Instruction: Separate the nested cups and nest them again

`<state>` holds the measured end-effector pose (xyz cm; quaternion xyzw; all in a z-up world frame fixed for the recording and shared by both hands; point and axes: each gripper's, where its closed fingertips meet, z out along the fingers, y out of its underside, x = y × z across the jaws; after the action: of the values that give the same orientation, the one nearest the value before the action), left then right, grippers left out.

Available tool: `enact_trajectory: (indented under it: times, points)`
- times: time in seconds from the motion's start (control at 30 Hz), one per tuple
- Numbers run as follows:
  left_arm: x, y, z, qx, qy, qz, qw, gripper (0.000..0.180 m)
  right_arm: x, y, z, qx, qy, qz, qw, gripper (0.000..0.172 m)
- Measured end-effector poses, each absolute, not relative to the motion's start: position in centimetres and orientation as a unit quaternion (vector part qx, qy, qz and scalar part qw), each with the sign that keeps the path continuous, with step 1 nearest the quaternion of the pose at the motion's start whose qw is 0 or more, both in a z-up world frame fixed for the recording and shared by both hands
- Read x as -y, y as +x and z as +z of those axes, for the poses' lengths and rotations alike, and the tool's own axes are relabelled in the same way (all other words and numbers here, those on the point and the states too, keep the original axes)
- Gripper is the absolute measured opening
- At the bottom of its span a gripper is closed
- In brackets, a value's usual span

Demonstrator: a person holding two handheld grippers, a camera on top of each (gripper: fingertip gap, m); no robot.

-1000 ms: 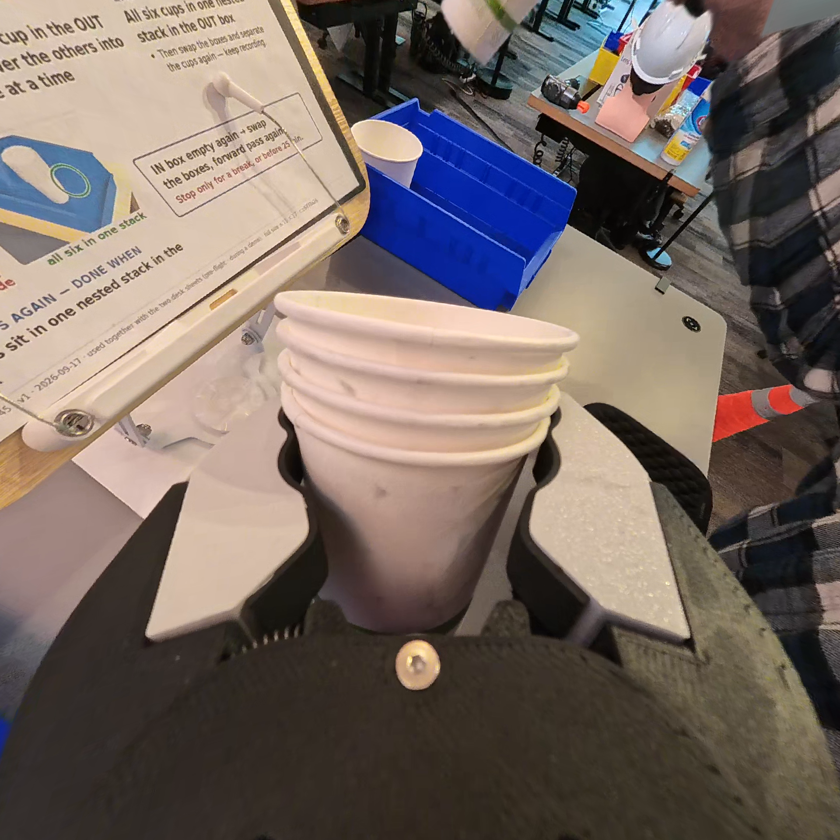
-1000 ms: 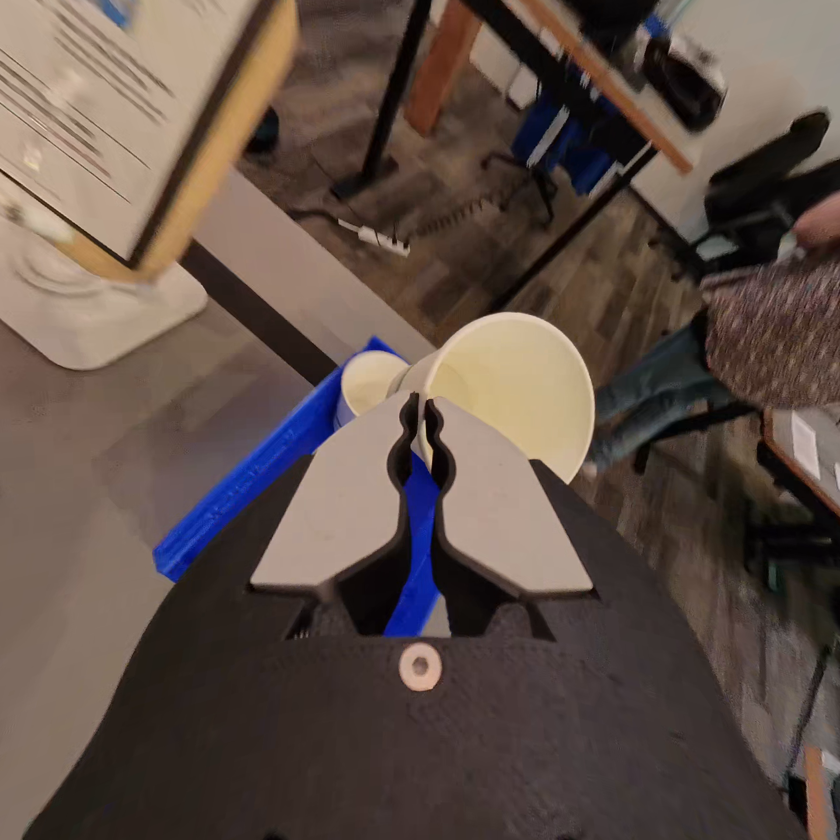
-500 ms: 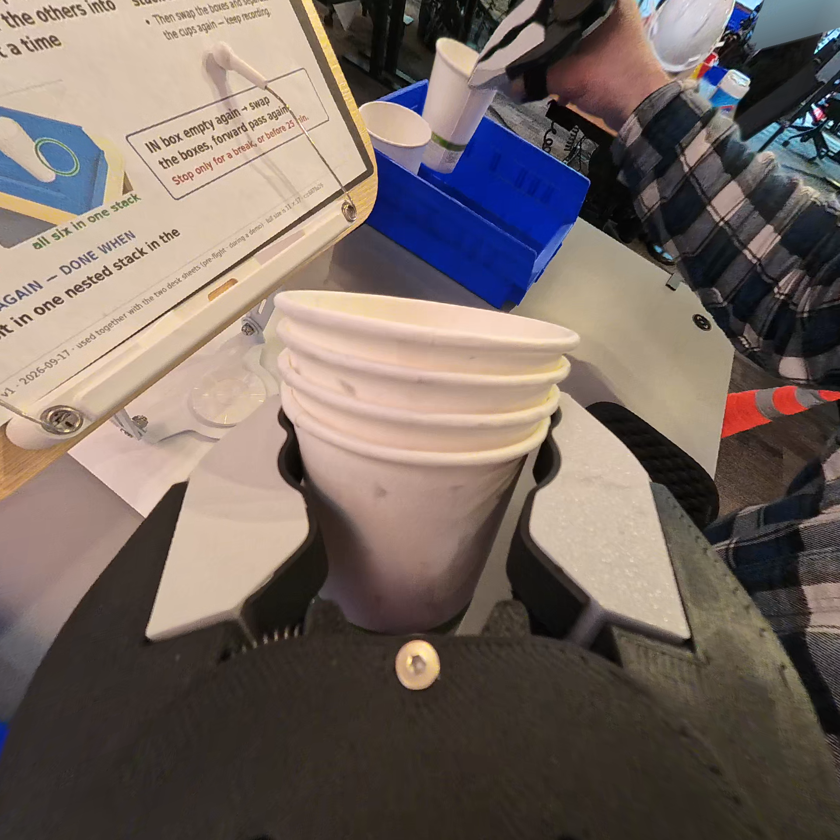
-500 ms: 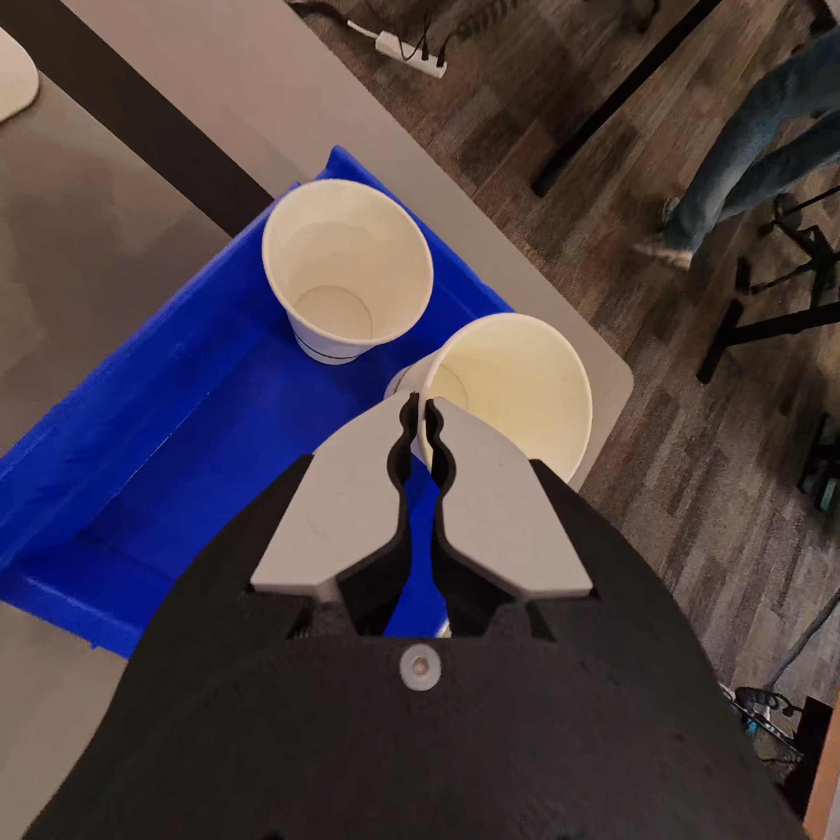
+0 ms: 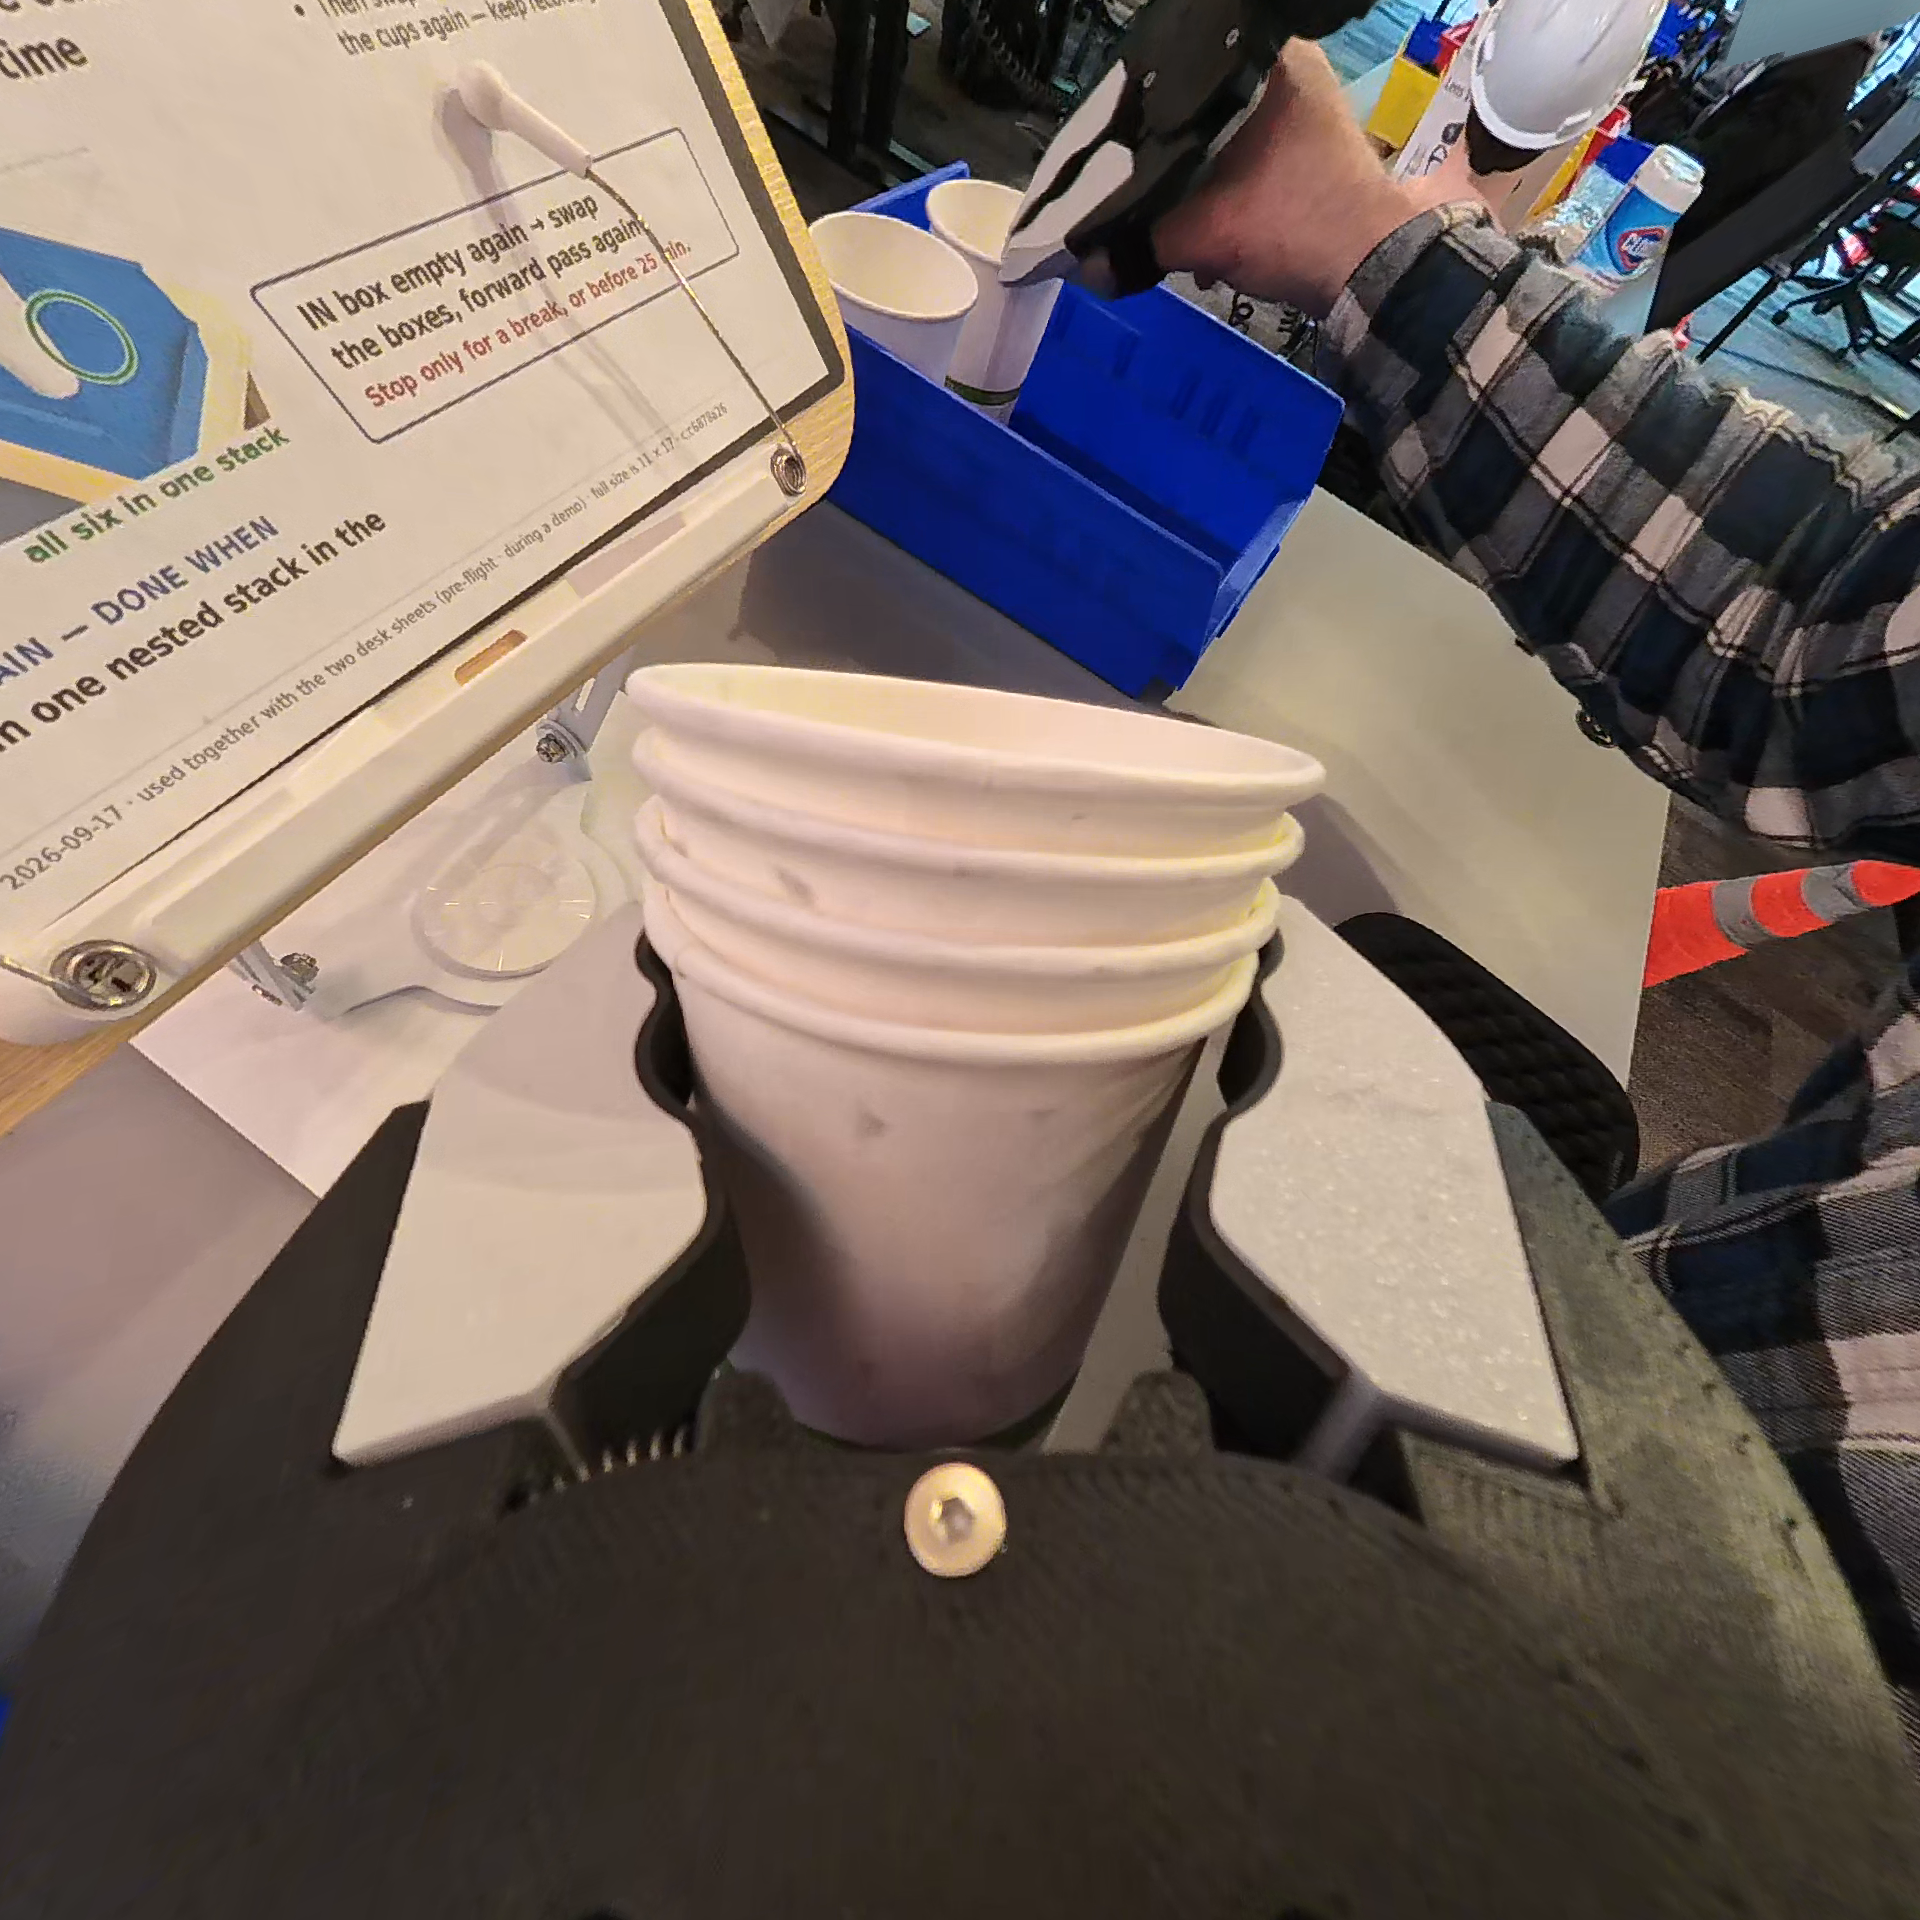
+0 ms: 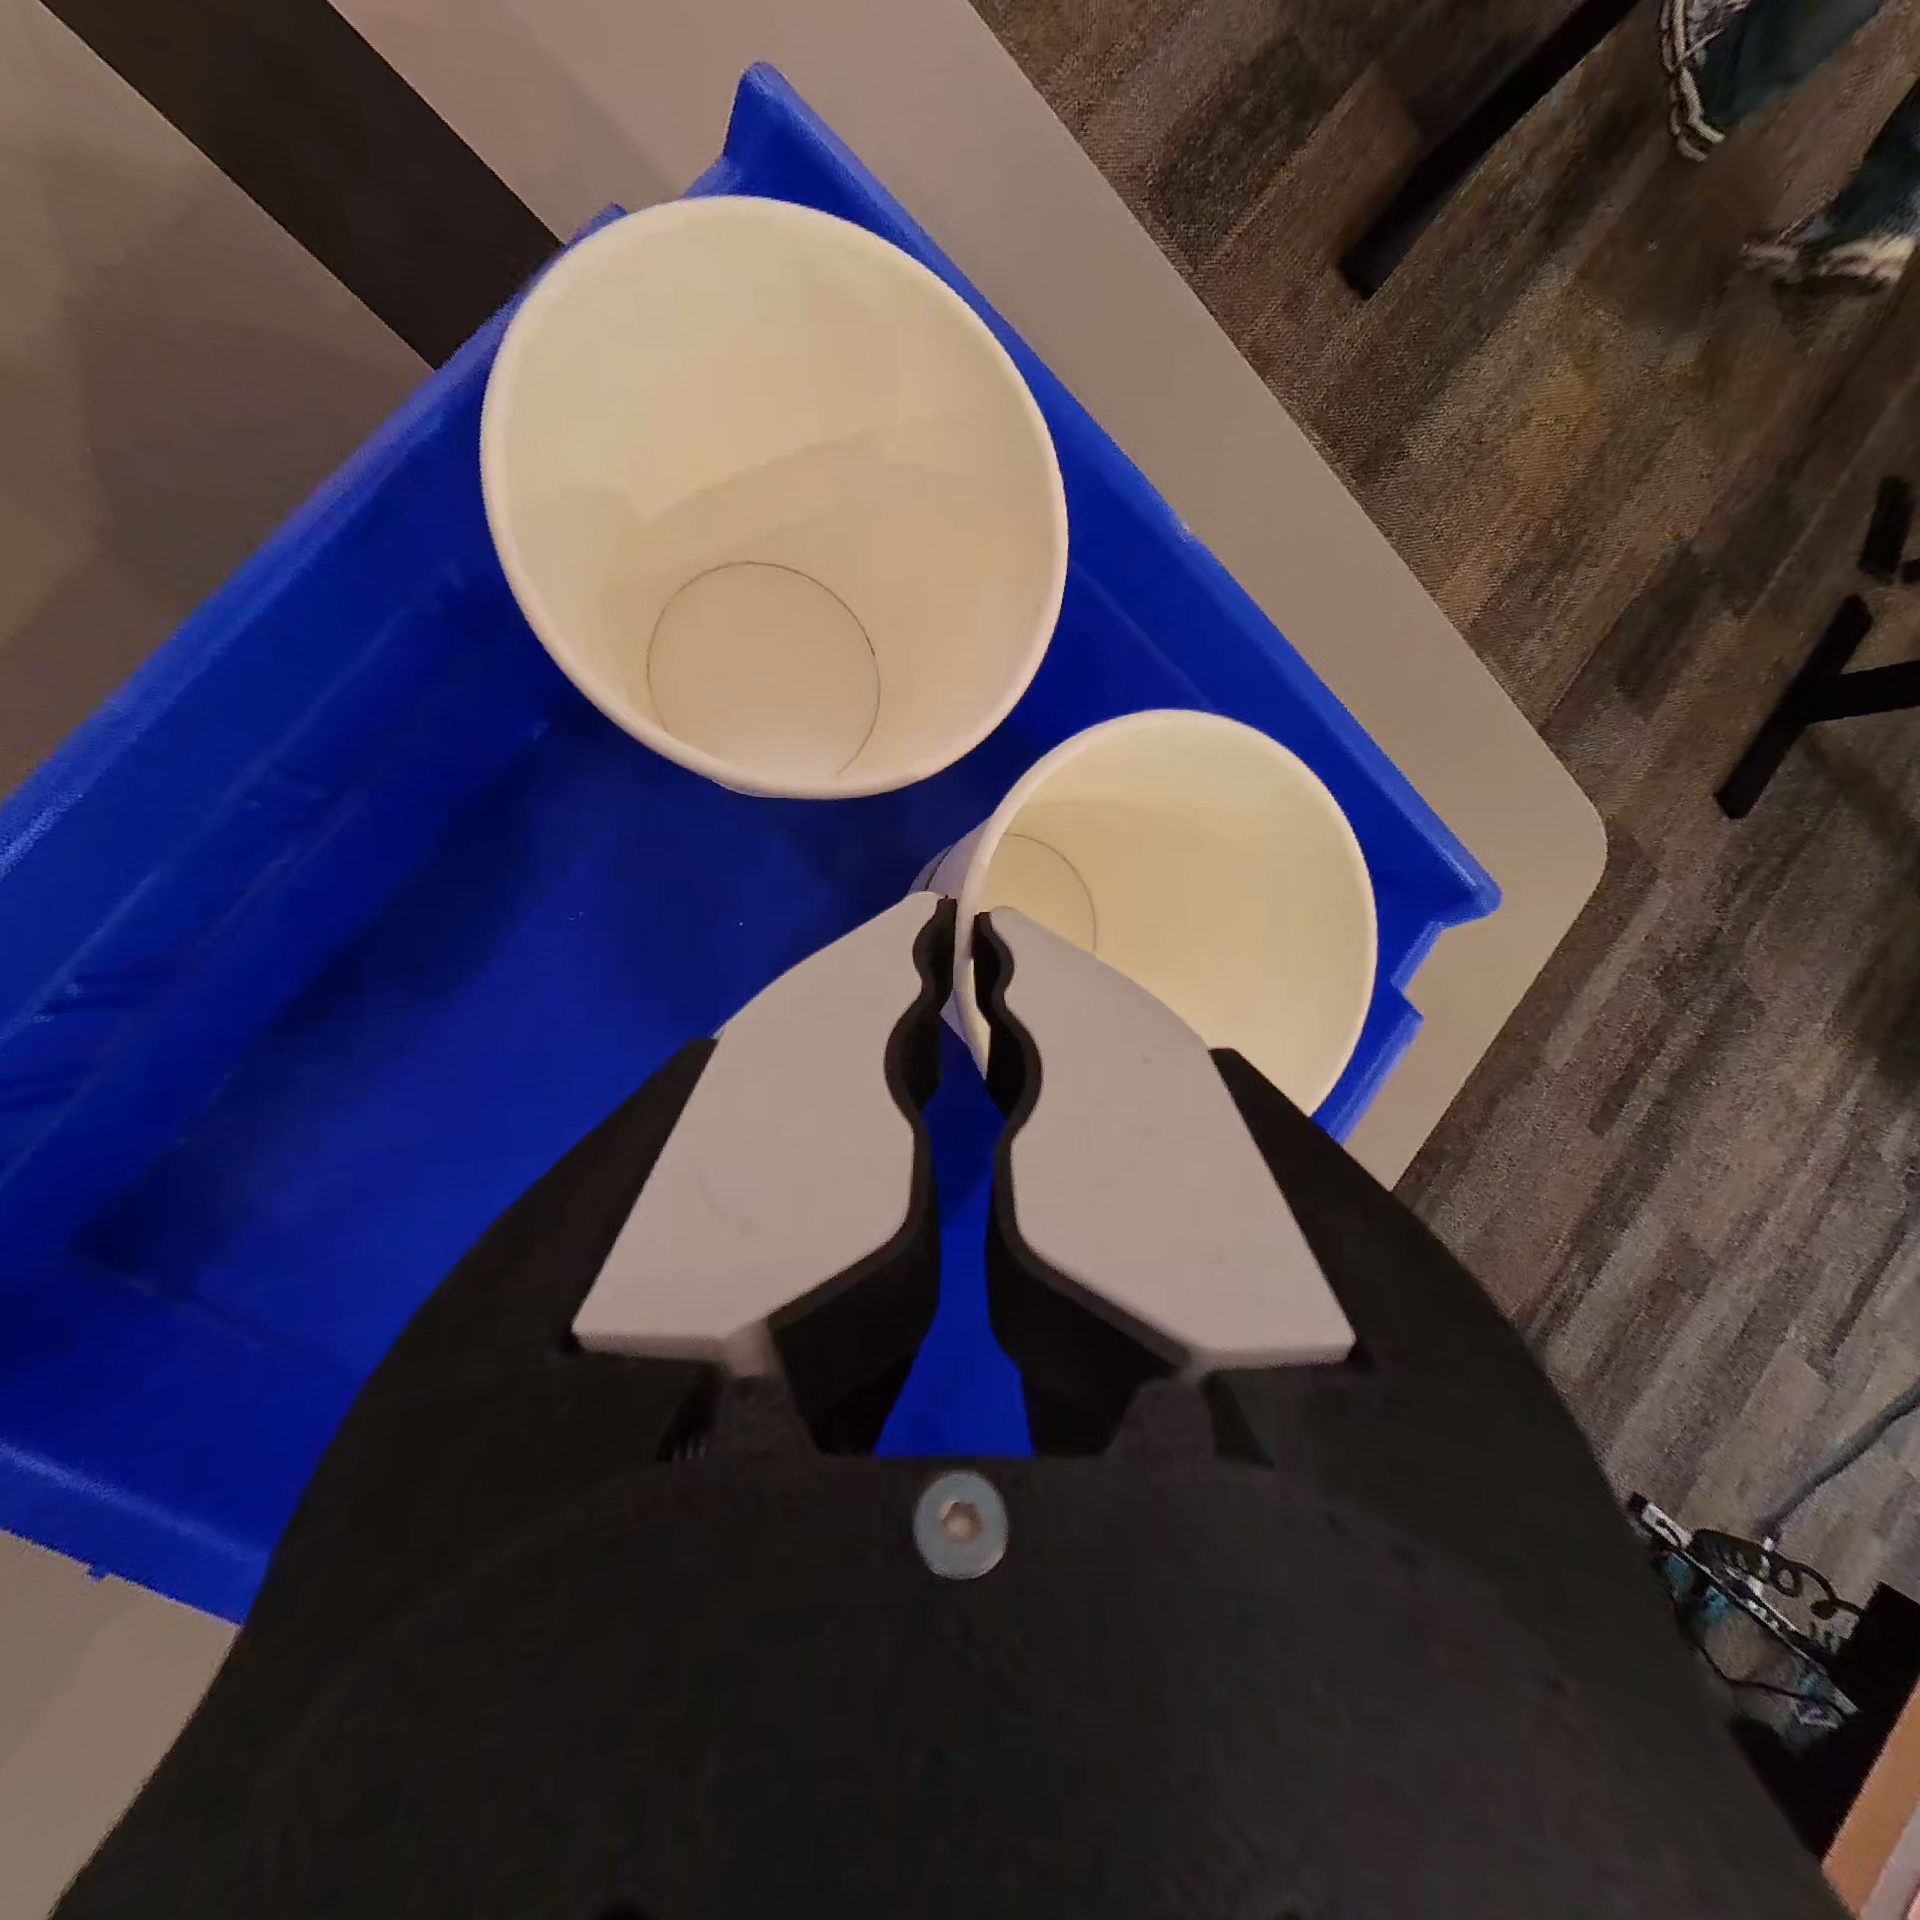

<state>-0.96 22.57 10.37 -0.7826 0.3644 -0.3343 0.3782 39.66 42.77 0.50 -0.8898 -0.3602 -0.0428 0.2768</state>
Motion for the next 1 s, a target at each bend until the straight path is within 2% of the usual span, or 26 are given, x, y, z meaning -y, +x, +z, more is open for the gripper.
enact_trajectory:
  times: [0.13, 0.27, 0.33, 0.57, 0.7, 0.87, 1.0]
  points:
    - [-22.5, -0.9, 10.5, -0.366, -0.782, -0.335, 0.378, 0.102, -42.8, 39.5, 0.7, 0.361, -0.892, -0.035, 0.272, 0.005]
    - [-22.5, -0.8, 10.6, -0.367, -0.782, -0.333, 0.379, 0.102, -42.5, 40.0, 2.1, 0.354, -0.892, -0.052, 0.276, 0.027]
    - [-22.6, -0.8, 10.6, -0.365, -0.782, -0.333, 0.38, 0.102, -41.9, 39.7, 4.1, 0.353, -0.884, -0.06, 0.299, 0.032]
    - [-22.8, 0.0, 10.1, -0.364, -0.789, -0.326, 0.373, 0.102, -34.5, 27.7, 13.7, 0.441, -0.798, 0.034, 0.409, 0.024]
    - [-23.0, 0.5, 9.8, -0.382, -0.791, -0.292, 0.378, 0.102, -28.3, 17.0, 16.4, 0.505, -0.721, 0.186, 0.436, 0.02]
    - [-22.3, 0.9, 9.2, -0.414, -0.789, -0.241, 0.386, 0.101, -21.3, 6.2, 18.5, 0.542, -0.639, 0.338, 0.429, 0.014]
    - [-21.7, 0.9, 9.1, -0.422, -0.785, -0.218, 0.398, 0.101, -19.0, 1.8, 17.5, 0.551, -0.632, 0.37, 0.401, 0.014]
